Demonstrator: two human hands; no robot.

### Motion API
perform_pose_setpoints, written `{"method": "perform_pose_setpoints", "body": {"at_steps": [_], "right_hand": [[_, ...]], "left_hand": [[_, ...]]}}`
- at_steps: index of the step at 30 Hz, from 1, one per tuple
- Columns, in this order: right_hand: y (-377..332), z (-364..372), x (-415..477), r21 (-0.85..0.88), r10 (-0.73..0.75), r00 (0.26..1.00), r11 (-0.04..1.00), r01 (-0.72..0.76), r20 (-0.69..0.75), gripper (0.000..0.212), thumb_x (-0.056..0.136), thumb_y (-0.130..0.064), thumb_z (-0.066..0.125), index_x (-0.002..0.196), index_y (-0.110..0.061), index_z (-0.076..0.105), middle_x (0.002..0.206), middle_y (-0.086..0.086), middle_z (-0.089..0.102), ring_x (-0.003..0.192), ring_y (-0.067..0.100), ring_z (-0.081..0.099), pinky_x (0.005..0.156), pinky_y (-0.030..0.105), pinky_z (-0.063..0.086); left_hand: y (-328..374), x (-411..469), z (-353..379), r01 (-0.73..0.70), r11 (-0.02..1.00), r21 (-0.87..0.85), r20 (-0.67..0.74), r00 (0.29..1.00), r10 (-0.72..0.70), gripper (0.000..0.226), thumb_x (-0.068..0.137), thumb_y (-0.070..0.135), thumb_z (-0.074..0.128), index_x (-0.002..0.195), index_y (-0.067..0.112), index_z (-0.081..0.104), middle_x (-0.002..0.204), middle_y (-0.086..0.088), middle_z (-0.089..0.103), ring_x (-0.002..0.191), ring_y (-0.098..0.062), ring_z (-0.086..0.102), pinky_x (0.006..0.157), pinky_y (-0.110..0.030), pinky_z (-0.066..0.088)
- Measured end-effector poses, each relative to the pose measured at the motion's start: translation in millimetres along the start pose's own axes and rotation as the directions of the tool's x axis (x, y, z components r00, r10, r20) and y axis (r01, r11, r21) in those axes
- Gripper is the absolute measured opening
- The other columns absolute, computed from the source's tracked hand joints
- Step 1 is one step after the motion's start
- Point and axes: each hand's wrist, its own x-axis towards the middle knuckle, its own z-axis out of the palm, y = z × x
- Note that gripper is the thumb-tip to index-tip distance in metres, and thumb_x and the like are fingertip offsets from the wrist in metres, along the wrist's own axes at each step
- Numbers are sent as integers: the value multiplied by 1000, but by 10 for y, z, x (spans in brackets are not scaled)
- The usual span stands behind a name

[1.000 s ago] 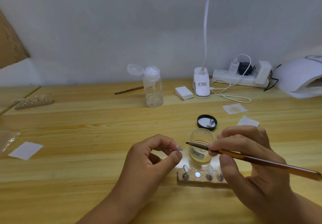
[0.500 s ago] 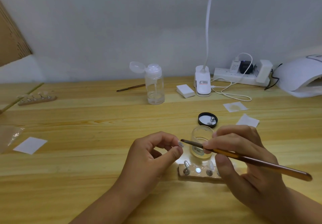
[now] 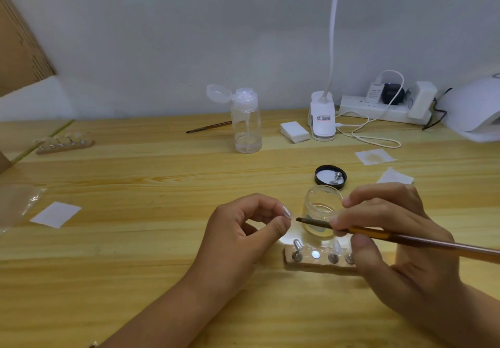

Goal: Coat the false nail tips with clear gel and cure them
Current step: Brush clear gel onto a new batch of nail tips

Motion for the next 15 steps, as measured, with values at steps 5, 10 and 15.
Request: {"method": "perform_pose_setpoints", "body": {"at_steps": [5, 10, 15], "right_hand": [[12, 18, 5, 25, 22, 1000, 999, -22, 17, 17, 86, -17, 53, 99, -19, 65, 88, -6, 70, 100, 9, 58, 78, 45, 45], [17, 21, -8, 17, 23, 999, 1000, -24, 36, 19, 84, -16, 53, 88, -11, 71, 85, -4, 68, 100, 8, 58, 75, 49, 46], [12, 6, -2, -5, 29, 1000, 1000, -29, 5, 18, 81, -14, 52, 82, -10, 69, 80, -4, 66, 96, 9, 58, 78, 43, 43]], "left_hand": [[13, -12, 8, 10, 1000, 19, 3, 1000, -10, 16, 84, 11, 75, 78, 26, 74, 75, 13, 69, 54, 7, 49, 53, -8, 36], [15, -14, 6, 24, 999, 21, -10, 1000, -24, 14, 83, 12, 75, 78, 25, 74, 73, 14, 67, 51, 7, 48, 51, -7, 34], [34, -18, 16, 17, 1000, 23, -4, 1000, -17, 16, 83, 9, 75, 76, 23, 74, 72, 16, 69, 53, 8, 50, 53, -7, 36]]}}
